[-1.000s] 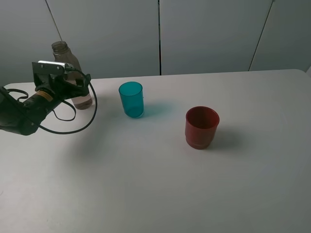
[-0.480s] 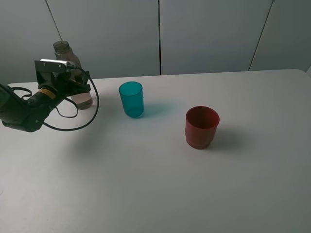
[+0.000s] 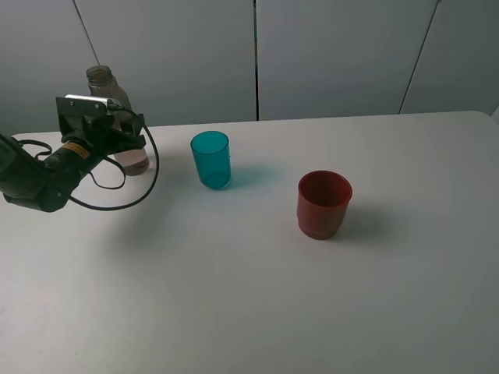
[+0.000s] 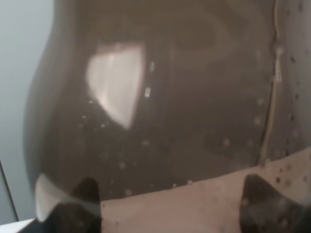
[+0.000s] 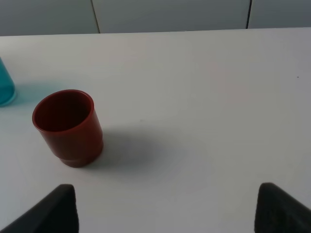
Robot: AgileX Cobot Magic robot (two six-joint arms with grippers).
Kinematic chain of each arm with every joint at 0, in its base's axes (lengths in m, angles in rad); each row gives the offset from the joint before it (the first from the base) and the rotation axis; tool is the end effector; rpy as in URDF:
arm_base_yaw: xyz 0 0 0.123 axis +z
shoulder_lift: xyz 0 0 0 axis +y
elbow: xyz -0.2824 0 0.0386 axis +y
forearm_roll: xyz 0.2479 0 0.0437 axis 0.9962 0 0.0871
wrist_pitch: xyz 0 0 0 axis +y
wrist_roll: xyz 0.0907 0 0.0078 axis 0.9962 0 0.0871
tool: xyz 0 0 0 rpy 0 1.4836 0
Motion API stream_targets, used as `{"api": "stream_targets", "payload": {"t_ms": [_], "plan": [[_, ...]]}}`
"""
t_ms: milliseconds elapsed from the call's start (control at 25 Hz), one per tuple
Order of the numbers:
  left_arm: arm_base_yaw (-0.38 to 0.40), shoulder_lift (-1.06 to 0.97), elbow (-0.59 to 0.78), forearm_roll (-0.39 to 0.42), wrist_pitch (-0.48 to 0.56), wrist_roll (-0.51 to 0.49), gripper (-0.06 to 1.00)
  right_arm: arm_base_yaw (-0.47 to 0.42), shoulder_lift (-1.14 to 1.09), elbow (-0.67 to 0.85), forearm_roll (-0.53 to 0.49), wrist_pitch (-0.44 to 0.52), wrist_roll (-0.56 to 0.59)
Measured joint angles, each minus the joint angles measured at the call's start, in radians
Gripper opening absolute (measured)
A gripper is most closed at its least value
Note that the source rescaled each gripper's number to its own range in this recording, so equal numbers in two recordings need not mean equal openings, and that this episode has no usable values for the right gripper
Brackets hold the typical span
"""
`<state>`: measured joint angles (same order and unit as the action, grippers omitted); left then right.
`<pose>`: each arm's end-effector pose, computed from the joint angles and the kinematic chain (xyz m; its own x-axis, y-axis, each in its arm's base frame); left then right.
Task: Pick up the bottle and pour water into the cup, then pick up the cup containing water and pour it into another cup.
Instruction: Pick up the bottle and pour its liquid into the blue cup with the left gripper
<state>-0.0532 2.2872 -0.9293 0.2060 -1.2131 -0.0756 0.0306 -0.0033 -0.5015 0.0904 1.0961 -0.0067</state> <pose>0.3973 -0.0386 0.0717 -0.0652 0.0009 -0.9979 0.2430 0.9699 -0.0149 -0.0074 0.0071 0.2750 -0.4845 0.0198 -0.8745 -0.0841 0.9941 0.0691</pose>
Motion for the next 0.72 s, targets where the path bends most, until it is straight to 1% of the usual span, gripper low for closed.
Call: {"api": "stream_targets", "payload": {"t_ms": [120, 160, 240, 400, 600, 720], "plan": [[0.0, -0.005, 0.0, 0.027, 0.003, 0.002, 0.06, 0.0, 0.0, 0.0, 0.0, 0.0, 0.0], [0.0, -0.011, 0.0, 0.04, 0.023, 0.012, 0.06, 0.0, 0.0, 0.0, 0.0, 0.0, 0.0], [0.0, -0.044, 0.0, 0.069, 0.083, 0.053, 0.06, 0.0, 0.0, 0.0, 0.0, 0.0, 0.0], [-0.002, -0.136, 0.002, 0.112, 0.245, 0.136, 0.06, 0.0, 0.0, 0.0, 0.0, 0.0, 0.0], [-0.018, -0.236, 0.002, 0.121, 0.433, 0.286, 0.06, 0.0, 0.0, 0.0, 0.0, 0.0, 0.0], [-0.048, -0.26, 0.002, 0.128, 0.503, 0.412, 0.06, 0.0, 0.0, 0.0, 0.0, 0.0, 0.0]]}}
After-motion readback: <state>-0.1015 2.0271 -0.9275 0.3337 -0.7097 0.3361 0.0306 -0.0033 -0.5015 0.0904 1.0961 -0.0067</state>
